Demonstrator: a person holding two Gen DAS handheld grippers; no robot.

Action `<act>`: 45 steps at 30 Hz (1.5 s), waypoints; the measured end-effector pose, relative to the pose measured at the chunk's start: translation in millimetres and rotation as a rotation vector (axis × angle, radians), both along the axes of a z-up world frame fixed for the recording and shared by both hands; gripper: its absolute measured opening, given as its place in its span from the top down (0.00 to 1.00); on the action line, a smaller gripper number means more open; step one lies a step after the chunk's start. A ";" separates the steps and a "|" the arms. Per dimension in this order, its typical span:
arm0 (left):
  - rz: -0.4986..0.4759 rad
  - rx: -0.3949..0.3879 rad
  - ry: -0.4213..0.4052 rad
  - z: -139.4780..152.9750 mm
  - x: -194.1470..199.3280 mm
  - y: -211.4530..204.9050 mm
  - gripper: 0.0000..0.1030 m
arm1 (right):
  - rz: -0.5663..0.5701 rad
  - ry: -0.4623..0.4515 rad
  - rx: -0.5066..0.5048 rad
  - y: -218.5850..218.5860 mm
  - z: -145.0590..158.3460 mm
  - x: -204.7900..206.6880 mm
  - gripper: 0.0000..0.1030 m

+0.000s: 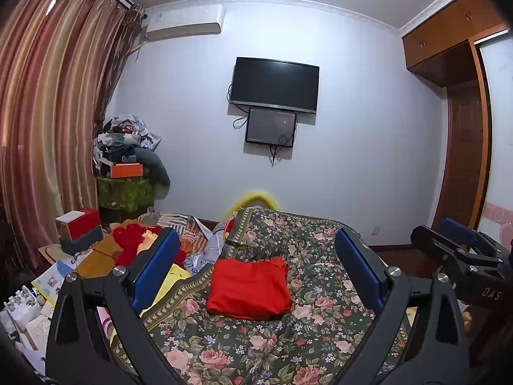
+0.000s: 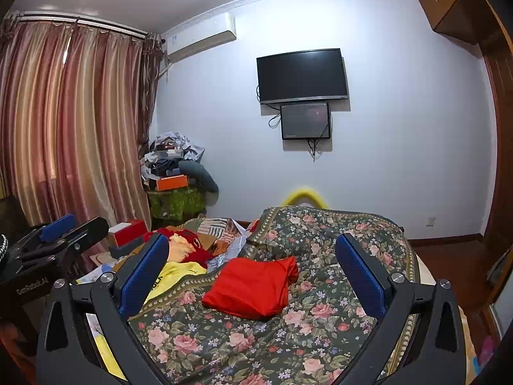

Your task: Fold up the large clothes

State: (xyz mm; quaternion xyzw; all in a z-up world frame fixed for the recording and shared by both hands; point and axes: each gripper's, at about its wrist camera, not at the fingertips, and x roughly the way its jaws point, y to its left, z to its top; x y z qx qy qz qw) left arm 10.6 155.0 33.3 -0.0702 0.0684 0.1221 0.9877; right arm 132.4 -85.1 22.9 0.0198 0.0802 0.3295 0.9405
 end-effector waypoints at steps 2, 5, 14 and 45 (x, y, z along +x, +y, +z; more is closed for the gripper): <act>0.000 0.000 0.001 -0.4 0.6 0.5 0.05 | -0.002 0.000 -0.001 -0.5 0.9 -0.3 0.00; -0.001 0.005 0.005 -1.3 1.6 -0.2 0.05 | -0.006 0.005 0.000 -0.9 0.5 0.4 0.00; -0.012 0.009 0.019 -5.7 5.2 1.1 0.04 | -0.011 0.025 -0.004 0.3 -3.2 4.2 0.00; -0.088 -0.006 0.038 -4.6 11.8 2.1 0.01 | -0.035 0.032 0.007 2.4 0.6 0.4 0.00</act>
